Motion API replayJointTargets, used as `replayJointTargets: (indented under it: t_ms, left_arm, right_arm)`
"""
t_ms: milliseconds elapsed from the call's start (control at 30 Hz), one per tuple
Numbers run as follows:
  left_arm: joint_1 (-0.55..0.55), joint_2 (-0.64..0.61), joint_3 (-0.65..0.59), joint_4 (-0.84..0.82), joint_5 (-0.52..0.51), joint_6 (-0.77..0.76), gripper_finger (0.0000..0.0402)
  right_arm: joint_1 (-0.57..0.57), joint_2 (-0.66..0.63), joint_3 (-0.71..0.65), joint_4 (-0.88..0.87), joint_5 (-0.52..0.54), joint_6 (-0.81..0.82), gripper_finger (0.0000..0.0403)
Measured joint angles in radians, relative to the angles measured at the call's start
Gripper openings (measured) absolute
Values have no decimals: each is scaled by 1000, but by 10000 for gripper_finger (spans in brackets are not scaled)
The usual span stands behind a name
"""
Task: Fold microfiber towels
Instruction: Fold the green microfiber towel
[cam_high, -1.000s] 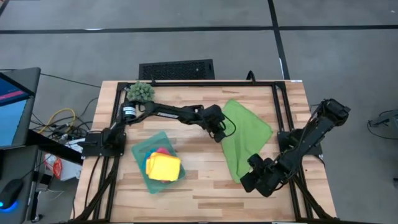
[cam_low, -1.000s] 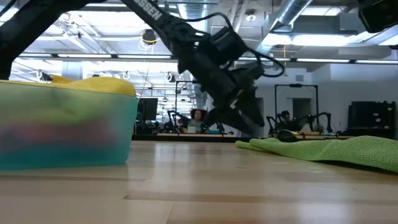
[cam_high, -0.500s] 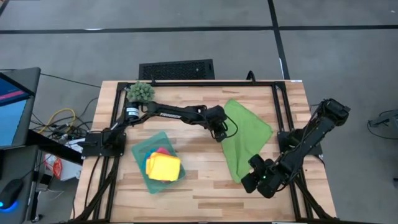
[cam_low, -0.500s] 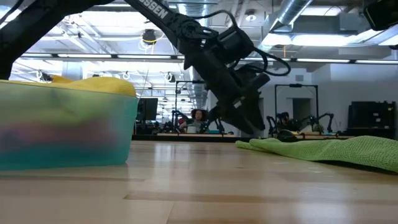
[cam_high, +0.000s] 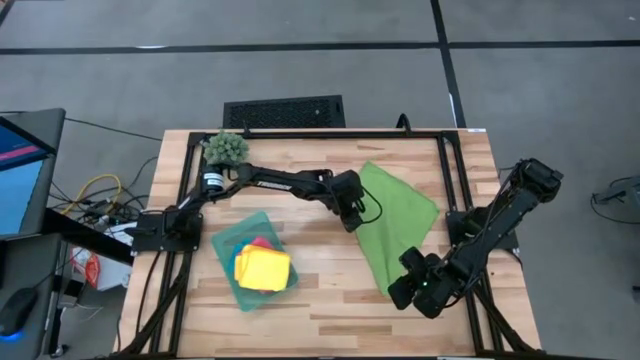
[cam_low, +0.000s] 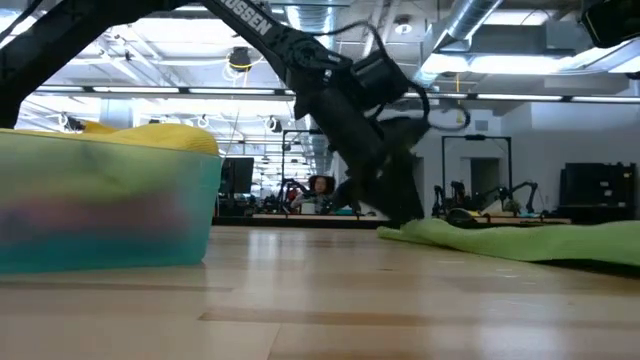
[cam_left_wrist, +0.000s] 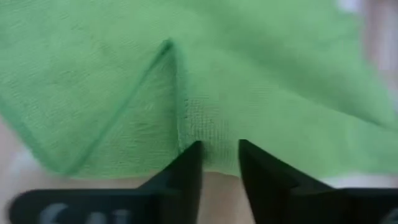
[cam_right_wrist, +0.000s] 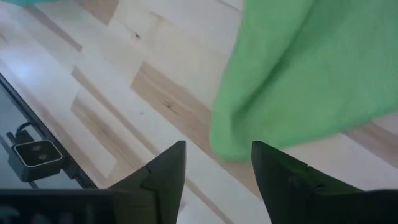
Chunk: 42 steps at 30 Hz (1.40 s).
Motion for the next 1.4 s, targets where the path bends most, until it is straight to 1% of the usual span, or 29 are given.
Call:
replayJointTargets:
  t_ms: [100,167,267,400,433,500,567,600,667,767,867,967,1000,1067,1133,1200,1267,1400]
  left_arm:
    - [0,-23,1,-12,76,-23,44]
    - [-2,-30,1,-32,104,-43,13]
    - [-7,-47,0,-86,144,-81,7]
    - [-24,-78,1,-198,167,-78,1]
    - [-32,-84,1,-230,153,-64,2]
    - [-49,-102,0,-263,63,-34,2]
    - [-60,-111,1,-253,-32,6,2]
    - [-63,-115,0,-249,-61,30,3]
    - [-63,-118,0,-196,-87,91,11]
    - [-56,-119,0,-131,-93,167,39]
    - [-45,-113,0,-85,-92,208,83]
    - [-30,-94,0,-87,-92,246,128]
    - [-28,-88,-1,-92,-93,250,141]
    - [-25,-64,2,-49,-93,246,160]
    - [-26,-53,-2,-67,-93,236,171]
    - [-31,-31,2,-11,-96,228,175]
    - [-32,-29,-1,-38,-95,216,175]
    - [-32,-31,0,-14,-123,239,170]
  right_arm:
    - [0,0,0,-3,6,-7,204]
    - [0,0,0,-7,16,-18,202]
    - [-3,0,0,-16,28,-19,199]
    - [-17,0,0,-33,47,-18,196]
    - [-21,0,0,-43,53,-19,196]
    - [-33,0,0,-43,55,-19,197]
    - [-42,0,0,-44,56,-19,198]
    - [-44,0,0,-42,56,-19,198]
    - [-49,0,0,-43,57,-21,198]
    - [-50,0,0,-44,68,-26,196]
    - [-46,0,0,-50,77,-26,196]
    - [-46,0,0,-57,77,-27,198]
    - [-46,0,0,-57,77,-27,198]
    - [-46,0,0,-59,77,-29,197]
    - [-46,0,0,-60,77,-28,196]
    - [-46,1,0,-60,76,-29,194]
    - [-44,1,0,-59,76,-28,194]
    - [-34,1,0,-60,76,-27,194]
